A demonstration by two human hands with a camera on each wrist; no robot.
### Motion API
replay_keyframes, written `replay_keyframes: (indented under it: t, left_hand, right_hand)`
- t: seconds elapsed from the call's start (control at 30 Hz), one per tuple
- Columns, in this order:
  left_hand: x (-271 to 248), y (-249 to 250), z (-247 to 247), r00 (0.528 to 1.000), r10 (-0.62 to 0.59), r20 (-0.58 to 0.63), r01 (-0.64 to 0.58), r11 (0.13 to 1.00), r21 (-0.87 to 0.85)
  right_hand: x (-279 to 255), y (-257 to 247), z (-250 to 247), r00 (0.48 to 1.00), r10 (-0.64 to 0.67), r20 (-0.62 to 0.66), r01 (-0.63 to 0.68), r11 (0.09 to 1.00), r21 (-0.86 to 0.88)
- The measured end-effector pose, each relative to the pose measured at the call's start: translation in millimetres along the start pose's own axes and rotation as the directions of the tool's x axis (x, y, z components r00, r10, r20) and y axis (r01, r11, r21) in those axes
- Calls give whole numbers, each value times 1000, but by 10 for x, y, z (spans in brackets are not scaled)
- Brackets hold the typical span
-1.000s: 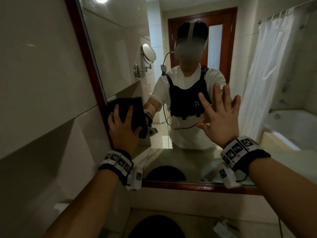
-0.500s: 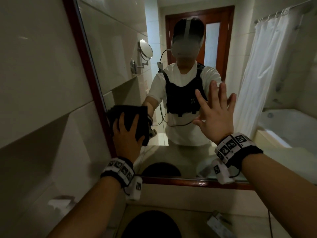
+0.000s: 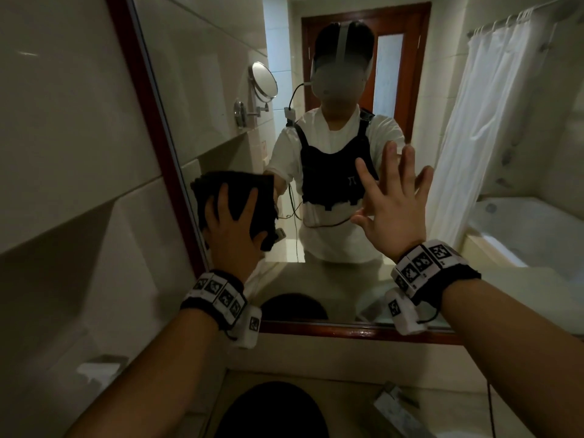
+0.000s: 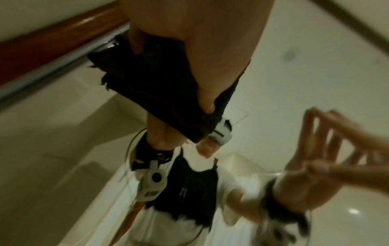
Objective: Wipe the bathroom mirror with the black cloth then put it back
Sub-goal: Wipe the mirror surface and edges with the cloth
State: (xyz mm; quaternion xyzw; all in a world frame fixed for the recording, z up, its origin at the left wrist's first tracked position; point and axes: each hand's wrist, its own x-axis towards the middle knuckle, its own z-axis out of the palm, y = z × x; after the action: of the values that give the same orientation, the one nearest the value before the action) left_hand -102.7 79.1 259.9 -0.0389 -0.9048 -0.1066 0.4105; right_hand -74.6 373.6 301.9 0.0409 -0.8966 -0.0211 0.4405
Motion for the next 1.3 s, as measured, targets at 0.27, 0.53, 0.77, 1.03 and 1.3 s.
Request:
replay_keyframes:
  t: [0.27,0.53,0.77,1.03,1.3]
  left_hand:
    - [764,530,-636,999,-16,-42,13,998,-69]
    - [167,315,-276,999,-9,34,8,1000,27]
    - [73,273,-219,998,-28,47,28,1000,7]
    - [863,496,-750,999,-29,-14,28,998,-50]
    - [606,405,-656,999,10,38,-9,1000,-23]
  right_hand:
    - [10,4,-35,1000,3,8,-3,1000,-11]
    - [-4,-15,-39,1000,8,18,-8,1000,-13]
    - [-3,-30,-31,1000,13,18,-13,1000,-2]
    - [4,-32,-35,1000,25,17,-25,1000,-8]
    - [21,-79,-184,999,36,7,-36,999,-7]
